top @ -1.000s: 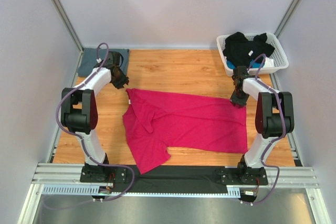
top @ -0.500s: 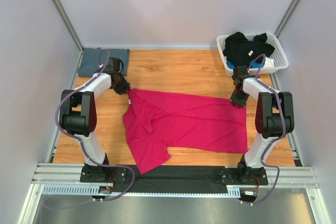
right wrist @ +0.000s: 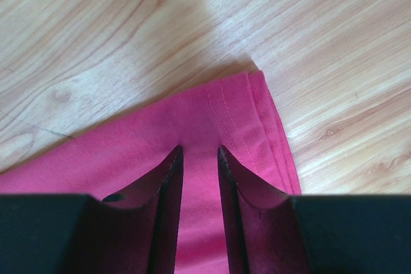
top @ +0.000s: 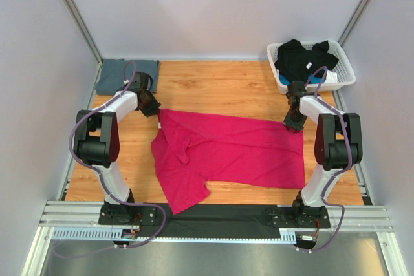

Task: Fold and stack the t-shirts
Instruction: Fold the tshirt

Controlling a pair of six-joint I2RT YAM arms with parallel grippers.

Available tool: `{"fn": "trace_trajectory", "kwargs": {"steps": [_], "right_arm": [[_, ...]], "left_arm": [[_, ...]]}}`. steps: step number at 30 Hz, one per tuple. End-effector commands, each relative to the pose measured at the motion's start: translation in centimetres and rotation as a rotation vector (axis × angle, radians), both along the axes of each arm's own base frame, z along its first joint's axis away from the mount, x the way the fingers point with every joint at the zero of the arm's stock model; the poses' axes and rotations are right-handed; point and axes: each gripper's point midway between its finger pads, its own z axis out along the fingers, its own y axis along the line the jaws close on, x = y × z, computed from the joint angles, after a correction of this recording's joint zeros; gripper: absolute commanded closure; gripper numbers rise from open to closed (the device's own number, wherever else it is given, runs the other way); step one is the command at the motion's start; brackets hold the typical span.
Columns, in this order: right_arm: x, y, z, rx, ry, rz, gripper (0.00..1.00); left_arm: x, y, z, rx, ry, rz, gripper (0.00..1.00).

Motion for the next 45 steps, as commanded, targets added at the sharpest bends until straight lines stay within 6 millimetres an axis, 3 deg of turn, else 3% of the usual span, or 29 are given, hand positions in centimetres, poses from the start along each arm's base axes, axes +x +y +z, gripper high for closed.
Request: {"fn": "trace_trajectory", "kwargs": {"steps": [1, 6, 14, 18, 19, 20, 21, 23, 25, 30, 40, 45], "right_arm": [[1.4, -0.2, 1.4, -0.005, -0.047, 0.003, 0.70], [1.5, -0.3, 1.5, -0.011, -0.048, 0.001, 0.71], [1.4, -0.5, 1.4, -0.020, -0.035, -0.003, 0.71], [1.5, -0.4, 1.3, -0.015, -0.035, -0.002, 0.71], [1.5, -0.3, 1.3, -0.014, -0.035, -0.002, 0.71], [1.5, -0.3, 1.4, -0.012, -0.038, -0.001, 0.71], [1.4, -0.3, 1.3, -0.012, -0.035, -0.001, 0.71], [1.5, -0.3, 1.4, -0.011, -0.036, -0.001, 0.71], [1.3, -0.3, 1.3, -0.010, -0.033, 0.000, 0.71], [1.3, -0.2, 1.2, -0.005, -0.034, -0.002, 0.71], [1.3, -0.4, 1.4, -0.015, -0.031, -0.003, 0.71], [1.1, -0.4, 1.2, -0.018, -0.020, -0.004, 0.71]], "left_arm": [[1.1, 0.1, 1.3, 0.015, -0.066, -0.018, 1.00], [0.6, 0.5, 2.6, 0.028, -0.099, -0.017, 1.00], [-1.7, 2.9, 3.6, 0.083, -0.090, 0.071, 1.00], [-1.6, 2.4, 3.3, 0.058, -0.107, 0.048, 1.00], [-1.4, 1.4, 3.1, 0.019, -0.110, 0.010, 1.00], [-1.2, 0.8, 3.0, -0.005, -0.120, -0.024, 0.99], [-0.8, 0.2, 3.2, -0.025, -0.138, -0.057, 0.86], [-0.9, -0.3, 2.4, -0.046, -0.127, -0.088, 0.69], [-0.6, -0.4, 2.2, -0.044, -0.141, -0.100, 0.63], [0.0, -0.7, 1.7, -0.051, -0.161, -0.127, 0.61], [0.5, -0.7, -0.3, -0.057, -0.125, -0.108, 0.68], [0.9, -0.2, 0.1, -0.030, -0.139, -0.085, 0.98]]}}
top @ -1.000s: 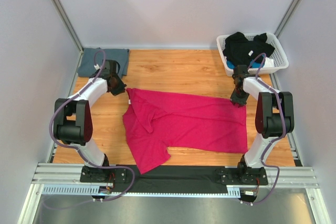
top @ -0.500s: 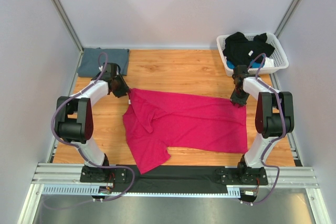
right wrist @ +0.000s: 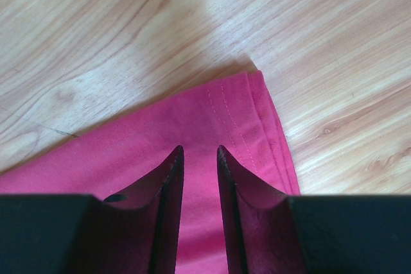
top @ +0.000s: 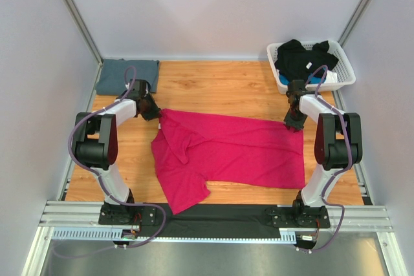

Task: Fold and stack the t-shirts
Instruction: Fold the tshirt

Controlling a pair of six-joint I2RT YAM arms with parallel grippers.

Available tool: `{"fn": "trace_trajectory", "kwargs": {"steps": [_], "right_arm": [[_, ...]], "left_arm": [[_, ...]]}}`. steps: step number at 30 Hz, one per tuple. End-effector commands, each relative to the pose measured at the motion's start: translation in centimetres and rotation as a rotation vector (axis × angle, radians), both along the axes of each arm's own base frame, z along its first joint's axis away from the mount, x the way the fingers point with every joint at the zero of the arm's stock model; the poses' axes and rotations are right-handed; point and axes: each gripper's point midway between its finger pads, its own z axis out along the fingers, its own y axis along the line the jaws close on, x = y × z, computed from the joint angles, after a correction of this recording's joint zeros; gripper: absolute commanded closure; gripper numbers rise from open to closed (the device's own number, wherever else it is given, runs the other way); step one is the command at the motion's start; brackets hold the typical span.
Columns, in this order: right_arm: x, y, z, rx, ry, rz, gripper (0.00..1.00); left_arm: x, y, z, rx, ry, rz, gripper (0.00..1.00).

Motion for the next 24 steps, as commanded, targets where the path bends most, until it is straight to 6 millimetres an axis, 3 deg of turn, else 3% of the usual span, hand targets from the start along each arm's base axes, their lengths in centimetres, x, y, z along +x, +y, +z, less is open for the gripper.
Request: {"fn": "trace_trajectory", "kwargs": {"steps": [1, 6, 15, 24], "right_arm": [[1.0, -0.4, 0.8, -0.018, -0.025, -0.002, 0.71], [1.0, -0.5, 0.8, -0.022, -0.023, -0.004, 0.71], [0.8, -0.8, 0.6, -0.041, -0.006, -0.007, 0.71], [0.6, -0.8, 0.5, -0.039, -0.004, -0.014, 0.71]], "left_arm": [[1.5, 0.5, 1.5, 0.024, -0.071, 0.013, 1.00], [1.7, 1.3, 2.0, 0.060, -0.094, 0.039, 1.00], [-0.1, 2.8, 3.5, 0.076, -0.086, 0.109, 1.00], [-2.4, 3.0, 1.6, 0.070, 0.002, 0.160, 1.00]]}}
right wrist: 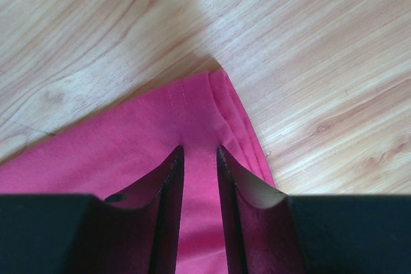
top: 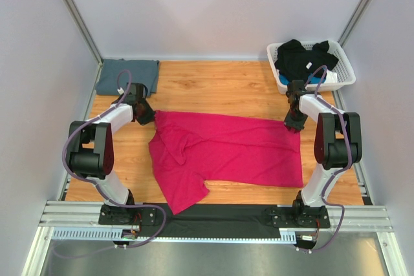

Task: Fold and stack the t-shirts
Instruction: Fold the tshirt

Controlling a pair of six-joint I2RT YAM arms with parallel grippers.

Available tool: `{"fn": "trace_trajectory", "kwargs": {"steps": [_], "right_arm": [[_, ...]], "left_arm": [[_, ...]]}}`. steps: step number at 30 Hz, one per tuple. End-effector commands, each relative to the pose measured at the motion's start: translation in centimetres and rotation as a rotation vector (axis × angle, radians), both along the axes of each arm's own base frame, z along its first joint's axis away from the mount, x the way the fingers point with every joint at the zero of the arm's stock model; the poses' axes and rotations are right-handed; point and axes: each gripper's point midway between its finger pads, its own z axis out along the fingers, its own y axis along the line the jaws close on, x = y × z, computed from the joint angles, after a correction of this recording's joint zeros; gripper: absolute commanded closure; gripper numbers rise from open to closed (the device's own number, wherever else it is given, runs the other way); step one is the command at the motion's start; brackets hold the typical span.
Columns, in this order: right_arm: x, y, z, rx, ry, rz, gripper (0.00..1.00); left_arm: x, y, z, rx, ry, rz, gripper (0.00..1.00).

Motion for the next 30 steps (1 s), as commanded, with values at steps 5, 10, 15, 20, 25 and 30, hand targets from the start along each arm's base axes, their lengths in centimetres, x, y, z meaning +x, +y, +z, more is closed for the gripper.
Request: {"fn": "trace_trajectory", "kwargs": {"steps": [5, 10, 15, 20, 25, 30], "right_arm": [[0.7, -0.5, 1.0, -0.024, -0.022, -0.003, 0.71], [0.4, -0.8, 1.8, -0.043, -0.032, 0.011, 0.69], [1.1, -0.9, 1.9, -0.049, -0.032, 0.040, 0.70], [2.2, 0.2, 3.0, 0.009, -0.066, 0.070, 0.71], [3.4, 1.2, 8.6, 0.038, -0.188, 0.121, 0.70], [3.0, 6.0, 13.5, 0.123, -0.303, 0.219, 0.68]], "left_arm": [[-1.5, 0.7, -0.2, -0.001, 0.034, 0.044, 1.00], [-1.6, 1.8, 0.2, 0.042, 0.038, 0.071, 1.00], [-1.8, 3.5, 0.6, 0.061, 0.037, 0.112, 1.00], [-1.2, 3.0, 1.8, 0.045, 0.001, 0.033, 0.90], [-1.7, 2.5, 5.0, 0.040, -0.034, -0.031, 0.47], [-5.5, 2.5, 8.3, 0.029, -0.021, -0.005, 0.34]]}}
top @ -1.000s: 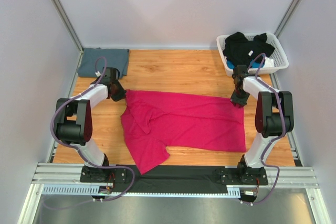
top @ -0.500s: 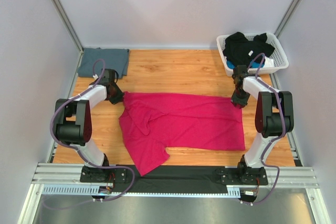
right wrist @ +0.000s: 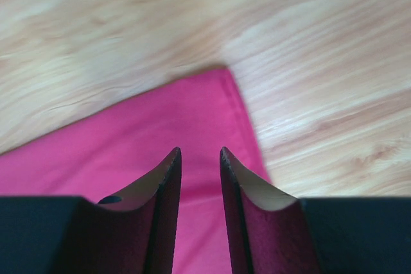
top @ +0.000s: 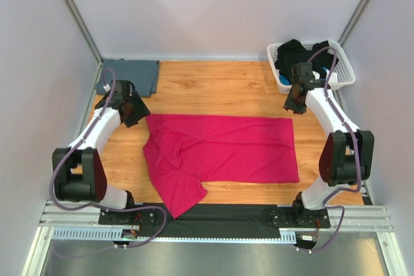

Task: Fold and stack the t-shirts
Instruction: Fold the tshirt

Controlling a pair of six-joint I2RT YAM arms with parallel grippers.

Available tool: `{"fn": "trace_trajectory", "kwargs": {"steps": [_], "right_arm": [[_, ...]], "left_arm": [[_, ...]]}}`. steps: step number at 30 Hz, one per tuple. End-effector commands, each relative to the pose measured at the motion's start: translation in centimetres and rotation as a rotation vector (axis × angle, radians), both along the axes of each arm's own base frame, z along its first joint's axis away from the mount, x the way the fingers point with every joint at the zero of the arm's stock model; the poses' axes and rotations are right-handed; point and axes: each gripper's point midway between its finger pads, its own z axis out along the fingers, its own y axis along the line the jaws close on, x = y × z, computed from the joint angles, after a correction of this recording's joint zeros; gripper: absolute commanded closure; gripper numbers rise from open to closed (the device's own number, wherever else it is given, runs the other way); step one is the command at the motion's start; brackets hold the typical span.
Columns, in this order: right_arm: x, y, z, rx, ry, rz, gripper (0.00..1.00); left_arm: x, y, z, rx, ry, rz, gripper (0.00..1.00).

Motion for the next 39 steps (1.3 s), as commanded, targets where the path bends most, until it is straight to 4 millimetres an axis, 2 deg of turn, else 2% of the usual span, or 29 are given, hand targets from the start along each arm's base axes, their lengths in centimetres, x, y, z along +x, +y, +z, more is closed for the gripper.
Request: {"fn": "trace_trajectory", "kwargs": {"steps": [1, 3, 4, 5, 6, 7, 8, 9, 11, 12, 14, 15, 18, 20, 23, 25, 26, 30, 32, 39], "right_arm": [[-0.1, 4.7, 5.3, 0.077, -0.130, 0.110, 0.67], [-0.9, 7.3, 5.7, 0.125, -0.149, 0.139, 0.67], [-1.3, 10.0, 5.9, 0.148, -0.159, 0.194, 0.67], [-1.7, 11.6, 6.0, 0.172, -0.166, 0.224, 0.67], [-2.2, 13.1, 5.8, 0.202, -0.169, 0.232, 0.67], [-2.7, 16.1, 6.1, 0.233, -0.191, 0.297, 0.67], [-3.2, 17.9, 6.0, 0.265, -0.192, 0.333, 0.67], [-4.5, 20.5, 5.3, 0.289, -0.173, 0.386, 0.67], [-5.5, 23.5, 4.8, 0.326, -0.168, 0.448, 0.67], [-6.9, 25.9, 3.9, 0.329, -0.140, 0.505, 0.68], [-8.2, 28.3, 3.0, 0.343, -0.129, 0.543, 0.68], [-9.5, 30.4, 2.1, 0.350, -0.117, 0.587, 0.68], [-11.6, 33.5, 0.4, 0.335, -0.101, 0.654, 0.69], [-11.7, 34.3, -0.5, 0.315, -0.114, 0.637, 0.69], [-12.2, 35.6, -2.7, 0.326, -0.093, 0.611, 0.72], [-12.3, 36.5, -3.1, 0.341, -0.112, 0.603, 0.72], [-12.3, 36.5, -3.6, 0.339, -0.106, 0.579, 0.72], [-12.7, 36.8, -4.0, 0.349, -0.100, 0.555, 0.73], [-12.9, 36.8, -4.0, 0.350, -0.097, 0.557, 0.73], [-12.9, 37.6, -4.3, 0.359, -0.098, 0.561, 0.73]], "left_arm": [[-2.7, -0.2, 4.2, -0.019, -0.027, 0.004, 0.34], [-4.7, -1.4, 4.9, -0.069, -0.040, -0.007, 0.34], [-5.6, -2.0, 5.1, -0.089, -0.042, -0.009, 0.34], [-6.6, -3.4, 6.2, -0.131, -0.077, -0.008, 0.35], [-7.7, -4.0, 5.4, -0.151, -0.062, -0.007, 0.36], [-8.3, -4.7, 5.4, -0.173, -0.069, 0.001, 0.37], [-9.1, -5.9, 6.1, -0.214, -0.100, 0.002, 0.38], [-9.9, -6.3, 5.1, -0.230, -0.085, 0.009, 0.42], [-11.2, -7.6, 5.0, -0.256, -0.087, -0.017, 0.43], [-12.0, -7.9, 4.1, -0.255, -0.060, -0.025, 0.43], [-13.3, -8.7, 3.3, -0.245, -0.025, -0.062, 0.44], [-14.2, -9.2, 2.3, -0.244, 0.014, -0.088, 0.44], [-15.2, -10.0, 0.3, -0.255, 0.055, -0.126, 0.45], [-15.9, -10.5, -1.0, -0.265, 0.064, -0.154, 0.45], [-15.8, -10.8, -1.8, -0.282, 0.041, -0.159, 0.46], [-15.6, -11.3, -1.9, -0.307, 0.008, -0.174, 0.46], [-15.9, -11.3, -2.6, -0.305, 0.014, -0.172, 0.46], [-15.3, -11.9, -3.6, -0.323, -0.014, -0.179, 0.46], [-15.6, -12.3, -4.3, -0.333, 0.007, -0.186, 0.46], [-15.0, -13.7, -4.4, -0.343, -0.012, -0.217, 0.48]]}}
